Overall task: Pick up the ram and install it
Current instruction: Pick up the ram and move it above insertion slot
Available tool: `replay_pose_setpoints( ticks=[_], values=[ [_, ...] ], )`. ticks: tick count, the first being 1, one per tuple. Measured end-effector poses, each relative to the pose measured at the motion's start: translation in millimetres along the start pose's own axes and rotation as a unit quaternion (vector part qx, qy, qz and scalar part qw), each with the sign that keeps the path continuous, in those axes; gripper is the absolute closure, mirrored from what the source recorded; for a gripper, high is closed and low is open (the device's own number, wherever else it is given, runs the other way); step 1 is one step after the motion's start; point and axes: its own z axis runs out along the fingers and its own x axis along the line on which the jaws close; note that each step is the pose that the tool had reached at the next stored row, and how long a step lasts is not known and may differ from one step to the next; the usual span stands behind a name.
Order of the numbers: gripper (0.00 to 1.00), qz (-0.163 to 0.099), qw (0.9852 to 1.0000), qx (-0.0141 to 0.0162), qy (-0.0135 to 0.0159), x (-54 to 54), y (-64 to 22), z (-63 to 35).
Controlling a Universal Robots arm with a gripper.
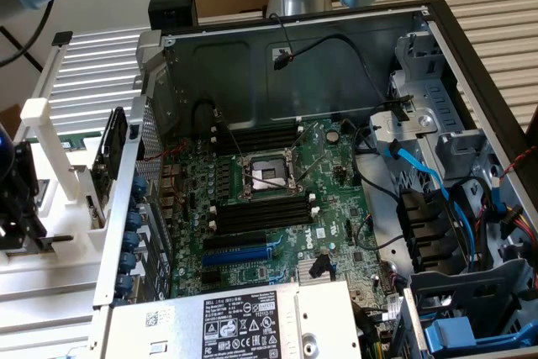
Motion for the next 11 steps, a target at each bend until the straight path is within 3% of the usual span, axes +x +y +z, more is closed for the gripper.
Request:
replay_pose_setpoints(
  ticks=[6,11],
  values=[
    [0.75,-0.002,1.0000,-0.0003,0.0000,0.0,-0.3,1.0],
    [0.88,-0.002,1.0000,-0.0006,0.0000,0.0,-0.4,1.0]
  ],
)
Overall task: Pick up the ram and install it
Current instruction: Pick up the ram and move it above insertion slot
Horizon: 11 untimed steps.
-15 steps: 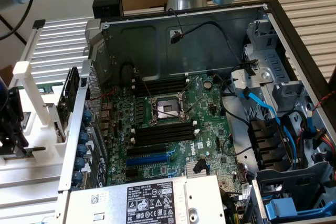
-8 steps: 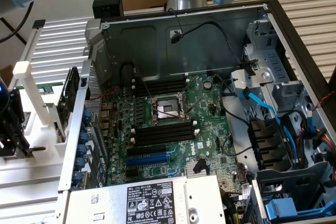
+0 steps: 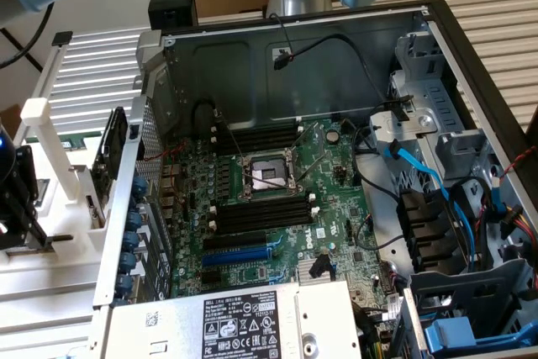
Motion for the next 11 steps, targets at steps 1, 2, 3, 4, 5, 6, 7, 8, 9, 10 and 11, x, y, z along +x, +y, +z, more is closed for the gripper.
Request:
replay_pose_setpoints(
  ticks=[1,2,3,4,5,6,7,8,9,10,11],
  values=[
    [0.88,0.000,1.0000,-0.0001,0.0000,0.0,0.0,0.0],
    [0.88,0.000,1.0000,-0.0001,0.0000,0.0,-0.1,0.0],
    [0.88,0.000,1.0000,-0.0001,0.0000,0.0,-0.1,0.0],
    [0.88,0.000,1.0000,-0.0002,0.0000,0.0,-0.1,0.0],
    [0.88,0.000,1.0000,-0.0003,0.0000,0.0,-0.2,0.0],
    [0.88,-0.001,1.0000,-0.0003,0.0000,0.0,-0.2,0.0],
    [0.88,-0.001,1.0000,-0.0004,0.0000,0.0,-0.2,0.0],
    [0.88,-0.001,1.0000,-0.0004,0.0000,0.0,-0.3,0.0],
    [0.88,-0.001,1.0000,-0.0004,0.0000,0.0,-0.3,0.0],
    [0.88,-0.001,1.0000,-0.0005,0.0000,0.0,-0.4,0.0],
    [0.88,-0.001,1.0000,-0.0006,0.0000,0.0,-0.4,0.0]
  ],
)
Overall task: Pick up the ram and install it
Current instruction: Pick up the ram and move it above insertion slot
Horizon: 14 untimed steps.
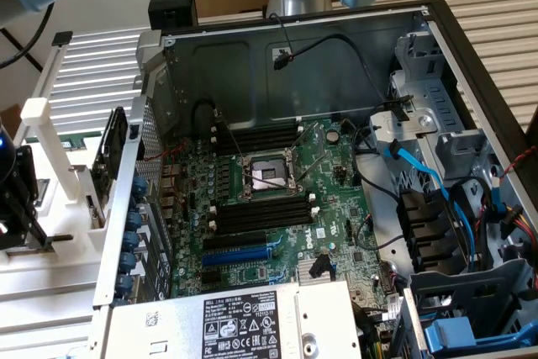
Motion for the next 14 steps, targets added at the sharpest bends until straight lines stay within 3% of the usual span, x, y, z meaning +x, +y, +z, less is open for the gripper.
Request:
replay_pose_setpoints(
  ticks=[3,7,11,13,14],
  values=[
    [0.88,0.000,1.0000,0.0001,0.0000,-0.3,-0.1,-4.8],
    [0.88,0.000,1.0000,0.0005,0.0000,-2.4,-0.1,-38.8],
    [0.88,0.001,1.0000,0.0008,0.0000,-3.7,-0.1,-56.5],
    [0.88,0.003,1.0000,0.0009,0.0007,-4.9,-0.1,-72.9],
    [0.88,0.004,1.0000,0.0010,0.0011,-5.1,-0.1,-76.2]
  ],
)
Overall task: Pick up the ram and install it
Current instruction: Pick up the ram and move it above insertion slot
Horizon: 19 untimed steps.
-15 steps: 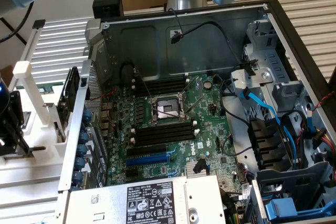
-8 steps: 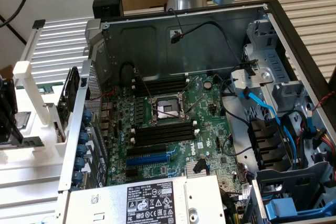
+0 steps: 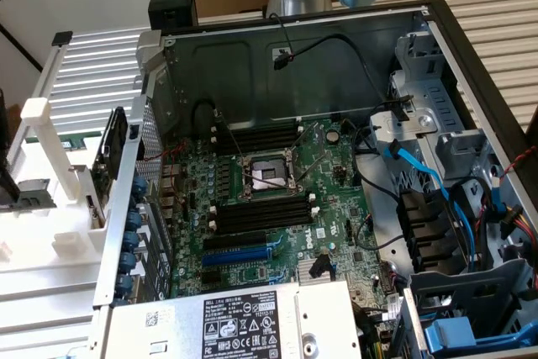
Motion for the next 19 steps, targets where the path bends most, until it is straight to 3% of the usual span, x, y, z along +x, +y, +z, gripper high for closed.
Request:
replay_pose_setpoints(
  ticks=[1,2,7,9,13,17,19],
  values=[
    [0.88,0.002,1.0000,0.0002,0.0015,-0.6,0.0,-10.4],
    [0.88,0.002,1.0000,0.0003,0.0016,-0.8,0.0,-13.7],
    [0.88,0.002,1.0000,0.0005,0.0016,-0.9,0.0,-14.4],
    [0.88,0.002,1.0000,0.0004,0.0029,-1.1,0.0,-15.4],
    [0.88,0.002,1.0000,0.0009,0.0038,-2.4,-5.3,-27.1],
    [0.88,0.002,1.0000,0.0050,0.0037,-4.7,-11.6,-36.2],
    [0.88,0.002,1.0000,0.0091,0.0034,-7.1,-12.5,-40.6]
  ],
)
